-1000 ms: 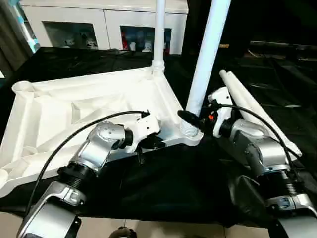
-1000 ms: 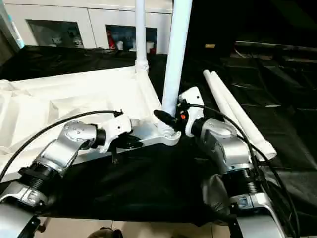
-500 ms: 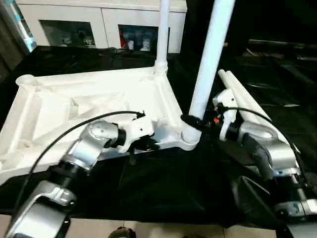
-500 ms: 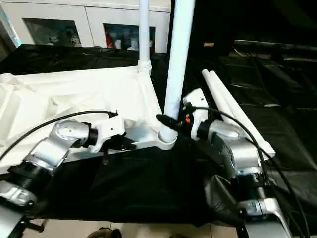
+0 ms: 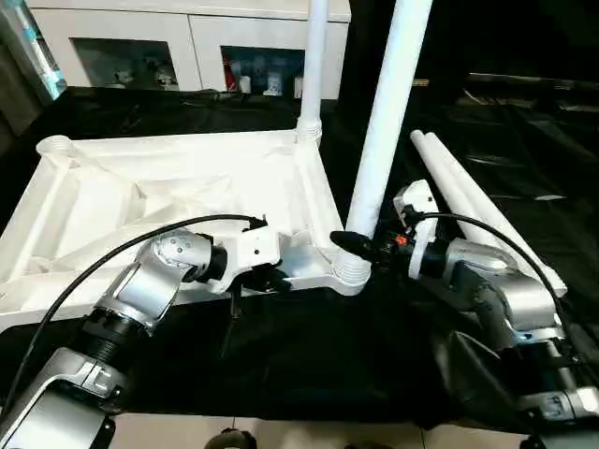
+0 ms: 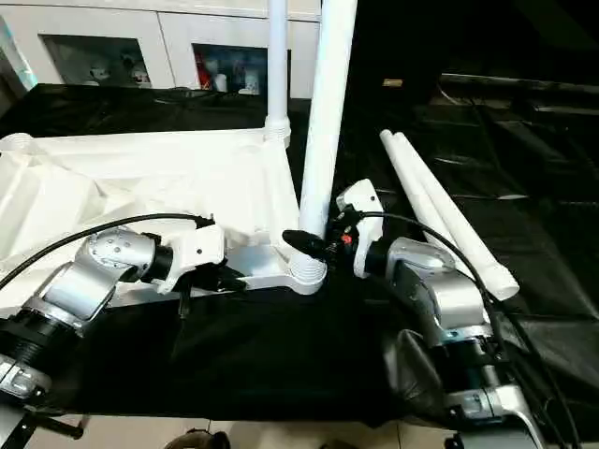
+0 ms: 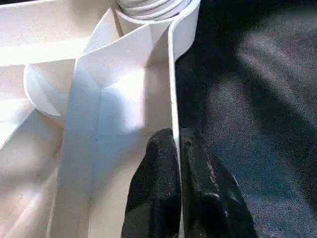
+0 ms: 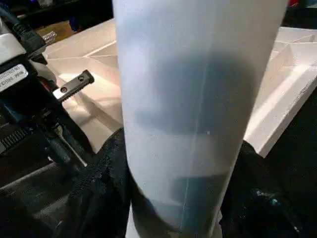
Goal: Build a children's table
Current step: Insert table leg to table base
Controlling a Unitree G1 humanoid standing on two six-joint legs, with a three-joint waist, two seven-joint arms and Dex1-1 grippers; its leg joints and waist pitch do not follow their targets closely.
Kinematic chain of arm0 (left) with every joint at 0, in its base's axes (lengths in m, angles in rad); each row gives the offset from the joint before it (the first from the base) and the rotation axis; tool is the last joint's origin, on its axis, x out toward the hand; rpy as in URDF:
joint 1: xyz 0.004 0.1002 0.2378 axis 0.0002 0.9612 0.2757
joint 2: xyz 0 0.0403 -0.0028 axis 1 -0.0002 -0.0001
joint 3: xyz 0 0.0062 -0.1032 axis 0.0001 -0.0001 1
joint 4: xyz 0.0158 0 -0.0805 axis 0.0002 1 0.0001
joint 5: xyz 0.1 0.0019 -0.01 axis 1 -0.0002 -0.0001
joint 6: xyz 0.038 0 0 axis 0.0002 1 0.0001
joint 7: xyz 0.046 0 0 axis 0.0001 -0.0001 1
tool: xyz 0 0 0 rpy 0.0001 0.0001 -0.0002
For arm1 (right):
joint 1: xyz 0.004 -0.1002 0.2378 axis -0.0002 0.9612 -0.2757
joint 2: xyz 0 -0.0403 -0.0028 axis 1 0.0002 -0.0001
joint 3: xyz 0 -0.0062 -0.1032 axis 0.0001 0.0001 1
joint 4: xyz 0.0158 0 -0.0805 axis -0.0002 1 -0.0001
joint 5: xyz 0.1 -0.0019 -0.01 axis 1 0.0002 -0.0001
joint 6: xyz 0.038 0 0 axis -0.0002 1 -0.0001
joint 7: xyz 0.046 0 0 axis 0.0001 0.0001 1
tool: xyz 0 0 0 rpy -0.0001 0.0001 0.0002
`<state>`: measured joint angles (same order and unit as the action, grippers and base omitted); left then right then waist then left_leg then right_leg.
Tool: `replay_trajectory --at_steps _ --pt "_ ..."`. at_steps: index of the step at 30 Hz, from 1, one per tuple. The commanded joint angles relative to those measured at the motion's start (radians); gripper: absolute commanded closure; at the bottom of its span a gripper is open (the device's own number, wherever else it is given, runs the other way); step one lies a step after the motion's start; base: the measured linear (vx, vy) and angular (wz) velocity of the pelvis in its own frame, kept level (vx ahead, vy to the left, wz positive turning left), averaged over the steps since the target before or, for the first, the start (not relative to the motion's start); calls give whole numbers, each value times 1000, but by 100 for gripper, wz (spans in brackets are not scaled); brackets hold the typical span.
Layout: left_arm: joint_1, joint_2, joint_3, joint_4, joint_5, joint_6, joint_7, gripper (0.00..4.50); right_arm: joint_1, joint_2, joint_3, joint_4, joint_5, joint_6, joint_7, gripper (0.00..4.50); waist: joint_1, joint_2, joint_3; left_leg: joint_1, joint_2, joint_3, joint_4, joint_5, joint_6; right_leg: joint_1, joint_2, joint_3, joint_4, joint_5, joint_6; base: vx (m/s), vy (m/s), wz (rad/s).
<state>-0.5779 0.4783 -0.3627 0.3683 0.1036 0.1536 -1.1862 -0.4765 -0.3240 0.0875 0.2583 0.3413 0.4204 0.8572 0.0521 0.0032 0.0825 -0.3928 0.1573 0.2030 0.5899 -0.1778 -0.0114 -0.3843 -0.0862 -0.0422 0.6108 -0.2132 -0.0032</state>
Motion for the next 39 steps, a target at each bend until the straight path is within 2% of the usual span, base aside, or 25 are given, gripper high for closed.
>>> replay_trajectory --at_steps 1,3,7,8,9,11,18,20,21,24,25,26,31,32,36,39 --pt "20 8 -37 -22 14 2 -27 450 2 -6 16 59 -45 9 -21 261 -2 13 -62 35 80 -37 -85 -238 -15 25 -71 45 -63 -81 -280 0 0 0" --pt "21 11 -39 -30 15 8 -29 450 -6 -7 24 64 -40 21 -6 261 -3 13 -61 37 80 -37 -87 -258 -25 24 -71 45 -64 -98 -276 0 0 0" --pt "12 15 -44 -25 19 9 -31 450 -14 -12 43 73 -49 24 15 261 -6 13 -63 36 79 -37 -86 -245 -23 26 -70 45 -62 -75 -278 0 0 0" --pt "11 17 -43 -25 20 9 -31 450 -15 -14 49 71 -51 26 21 261 -8 4 -57 33 79 -35 -87 -241 -16 24 -69 46 -64 -70 -278 0 0 0" --pt "10 18 -44 -24 20 8 -31 450 -16 -15 52 73 -51 26 26 261 -6 8 -58 33 79 -36 -86 -235 -11 26 -72 46 -62 -74 -279 0 0 0" --pt "9 19 -44 -24 21 8 -31 450 -17 -16 54 76 -51 25 29 261 -7 9 -58 34 79 -36 -86 -238 -9 25 -72 47 -64 -89 -277 0 0 0" --pt "9 22 -45 -25 20 11 -25 450 2 -9 13 82 -22 17 11 261 -7 8 -56 35 81 -37 -87 -250 -12 23 -73 48 -68 -114 -273 0 0 0" --pt "11 24 -45 -25 18 12 -24 450 29 6 -36 91 4 17 -19 261 -7 12 -57 35 80 -37 -88 -251 -13 23 -73 48 -69 -107 -273 0 0 0" --pt "11 24 -45 -25 18 11 -24 450 30 6 -37 91 4 17 -19 261 -7 11 -57 34 80 -36 -88 -250 -12 23 -73 48 -68 -103 -273 0 0 0" --pt "9 24 -44 -21 17 11 -24 450 72 30 -87 109 25 -6 -60 261 -6 18 -58 36 80 -37 -89 -255 -16 23 -71 46 -67 -78 -280 0 0 0" --pt "8 22 -44 -20 16 12 -23 450 90 38 -95 110 29 -19 -70 261 -4 26 -58 36 81 -38 -89 -263 -20 22 -73 46 -67 -81 -280 0 0 0" --pt "8 20 -43 -18 15 12 -22 450 111 49 -101 105 35 -33 -76 261 -4 27 -57 37 80 -40 -93 -292 -31 22 -71 45 -68 -103 -278 0 0 0" --pt "6 17 -42 -13 14 12 -17 450 166 77 -118 83 48 -67 -90 261 -5 25 -55 37 81 -40 -96 -318 -42 21 -72 47 -73 -138 -266 0 0 0" --pt "5 17 -42 -10 14 11 -15 450 190 87 -116 68 46 -83 -95 261 -3 33 -56 39 81 -40 -96 -318 -45 20 -71 47 -73 -127 -265 0 0 0" --pt "1 16 -41 -3 15 9 -11 450 249 103 -98 18 32 -121 -106 261 0 31 -56 36 80 -40 -98 -308 -38 22 -70 46 -72 -93 -263 0 0 0" --pt "-3 15 -41 3 16 7 -8 450 266 93 -68 7 2 -158 -107 261 0 30 -53 37 79 -41 -100 -337 -37 21 -73 47 -79 -156 -256 0 0 0"
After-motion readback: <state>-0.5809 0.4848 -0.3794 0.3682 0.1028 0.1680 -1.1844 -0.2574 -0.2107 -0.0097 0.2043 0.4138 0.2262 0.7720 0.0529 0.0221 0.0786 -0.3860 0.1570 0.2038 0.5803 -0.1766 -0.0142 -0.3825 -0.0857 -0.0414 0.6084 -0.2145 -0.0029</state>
